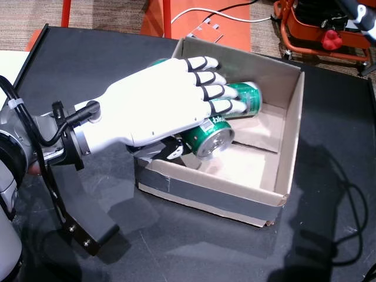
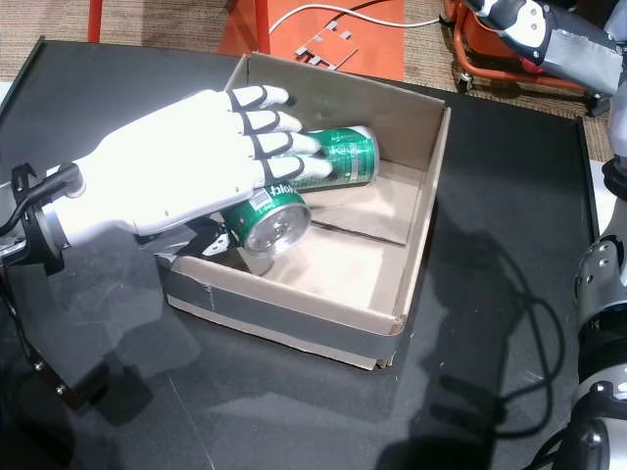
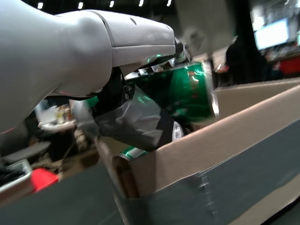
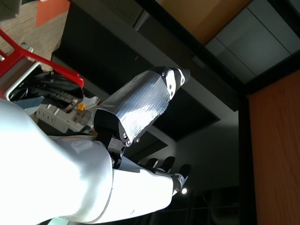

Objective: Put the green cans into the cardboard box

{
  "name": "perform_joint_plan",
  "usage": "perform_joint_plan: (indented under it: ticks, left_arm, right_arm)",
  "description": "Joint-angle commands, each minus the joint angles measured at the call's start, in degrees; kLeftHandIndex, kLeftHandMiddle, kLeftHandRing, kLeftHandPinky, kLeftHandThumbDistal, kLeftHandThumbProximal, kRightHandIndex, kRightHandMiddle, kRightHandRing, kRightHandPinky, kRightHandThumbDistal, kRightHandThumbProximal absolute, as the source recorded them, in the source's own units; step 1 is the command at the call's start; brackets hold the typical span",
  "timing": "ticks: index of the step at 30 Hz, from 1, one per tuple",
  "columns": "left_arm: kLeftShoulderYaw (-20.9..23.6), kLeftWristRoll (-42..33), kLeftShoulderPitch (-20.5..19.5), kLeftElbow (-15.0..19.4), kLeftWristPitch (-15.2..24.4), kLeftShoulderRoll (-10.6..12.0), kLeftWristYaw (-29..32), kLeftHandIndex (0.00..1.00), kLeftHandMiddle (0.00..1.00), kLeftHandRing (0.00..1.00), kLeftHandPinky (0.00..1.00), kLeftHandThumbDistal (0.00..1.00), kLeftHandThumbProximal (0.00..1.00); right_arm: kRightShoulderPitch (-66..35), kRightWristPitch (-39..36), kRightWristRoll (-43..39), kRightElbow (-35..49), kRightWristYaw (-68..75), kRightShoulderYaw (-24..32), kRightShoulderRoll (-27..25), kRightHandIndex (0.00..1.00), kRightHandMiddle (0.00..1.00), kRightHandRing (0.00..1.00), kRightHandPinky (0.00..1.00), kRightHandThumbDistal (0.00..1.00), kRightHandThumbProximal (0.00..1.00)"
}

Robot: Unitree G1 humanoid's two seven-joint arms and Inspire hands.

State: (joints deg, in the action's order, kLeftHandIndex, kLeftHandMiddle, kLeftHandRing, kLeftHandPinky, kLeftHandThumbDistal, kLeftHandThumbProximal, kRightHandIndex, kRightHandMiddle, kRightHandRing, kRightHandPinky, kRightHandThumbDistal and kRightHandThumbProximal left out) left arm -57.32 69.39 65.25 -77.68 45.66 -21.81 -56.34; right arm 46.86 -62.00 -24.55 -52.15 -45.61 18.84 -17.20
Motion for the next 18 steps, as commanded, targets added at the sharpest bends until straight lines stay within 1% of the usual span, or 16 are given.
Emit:
perform_joint_plan:
  ticks: [1,2,5,8,11,12,15,18]
  left_arm:
    - [1.9,-2.7,-0.7,-0.5,0.8,-0.5,3.8,1.0,1.0,1.0,1.0,1.0,0.35]
    - [2.6,-3.4,-0.7,-0.4,1.1,-0.5,5.1,1.0,1.0,1.0,1.0,1.0,0.38]
    - [4.3,-5.5,-0.8,-0.2,1.8,-0.8,9.1,1.0,1.0,1.0,1.0,1.0,0.42]
    - [5.2,-6.7,-0.9,0.0,2.0,-1.1,12.0,1.0,1.0,1.0,1.0,1.0,0.43]
    - [5.8,-7.3,-0.9,0.1,2.0,-1.2,15.0,1.0,1.0,1.0,1.0,1.0,0.43]
    - [6.1,-7.5,-0.9,0.1,2.1,-1.2,15.7,1.0,1.0,1.0,1.0,1.0,0.43]
    - [6.5,-7.5,-1.0,0.4,2.3,-1.4,15.8,1.0,1.0,1.0,1.0,1.0,0.42]
    - [6.7,-7.4,-1.0,0.6,2.4,-1.5,15.2,1.0,1.0,1.0,1.0,1.0,0.41]
  right_arm:
    - [-0.9,-0.1,-0.7,0.8,0.0,0.0,0.2,0.98,0.95,0.93,0.96,1.0,0.68]
    - [-0.8,-0.3,-0.7,0.8,0.0,-0.1,0.1,0.98,0.95,0.93,0.96,1.0,0.69]
    - [-0.8,-0.6,-0.5,0.7,0.0,-0.1,0.1,0.97,0.95,0.93,0.95,1.0,0.7]
    - [-0.9,-1.2,0.3,0.7,0.8,-0.3,0.0,0.97,0.94,0.93,0.96,1.0,0.72]
    - [-1.1,-1.4,0.6,1.1,1.1,-0.7,0.0,0.97,0.95,0.95,0.97,1.0,0.71]
    - [-1.1,-1.6,0.6,1.1,1.1,-0.7,0.0,0.97,0.95,0.95,0.98,1.0,0.73]
    - [-1.0,-2.0,0.7,1.0,1.4,-0.8,0.0,0.96,0.95,0.94,0.97,1.0,0.74]
    - [-1.1,-2.0,1.3,0.9,2.2,-0.9,-0.2,0.96,0.95,0.94,0.97,1.0,0.74]
